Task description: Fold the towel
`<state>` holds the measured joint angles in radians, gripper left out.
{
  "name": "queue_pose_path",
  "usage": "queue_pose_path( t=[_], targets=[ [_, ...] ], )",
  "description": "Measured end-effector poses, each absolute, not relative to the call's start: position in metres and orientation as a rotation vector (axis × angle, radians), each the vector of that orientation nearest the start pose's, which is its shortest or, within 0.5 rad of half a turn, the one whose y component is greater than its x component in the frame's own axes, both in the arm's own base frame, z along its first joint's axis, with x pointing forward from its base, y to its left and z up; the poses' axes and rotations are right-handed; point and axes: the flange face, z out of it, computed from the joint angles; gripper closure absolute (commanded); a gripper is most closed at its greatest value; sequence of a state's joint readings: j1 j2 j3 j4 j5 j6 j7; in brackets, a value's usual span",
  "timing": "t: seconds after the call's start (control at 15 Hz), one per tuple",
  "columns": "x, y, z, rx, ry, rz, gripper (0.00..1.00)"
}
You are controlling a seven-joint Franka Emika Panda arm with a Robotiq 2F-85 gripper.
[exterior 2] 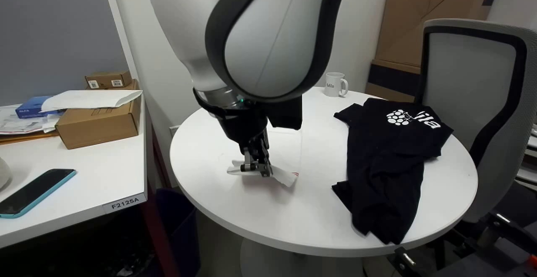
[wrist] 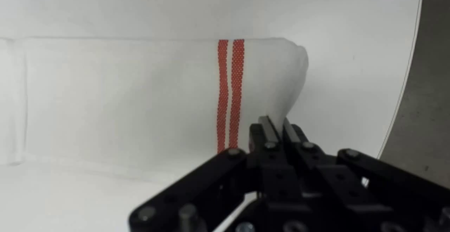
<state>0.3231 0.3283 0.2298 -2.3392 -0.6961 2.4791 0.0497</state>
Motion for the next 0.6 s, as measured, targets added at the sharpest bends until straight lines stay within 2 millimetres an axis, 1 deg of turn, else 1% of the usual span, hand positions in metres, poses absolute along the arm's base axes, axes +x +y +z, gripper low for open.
queue_pose_path(
  t=[0.2, 0.33, 0.47, 0.6],
  targets=[
    [0.427, 0.262, 0.213, -3.002, -1.732, 0.059, 0.99],
    [0.426, 0.261, 0.229, -3.011, -1.752, 0.080, 0.99],
    [0.416, 0.266, 0.244, -2.997, -1.807, 0.111, 0.99],
    [0.399, 0.276, 0.258, -2.952, -1.877, 0.130, 0.99]
  ],
)
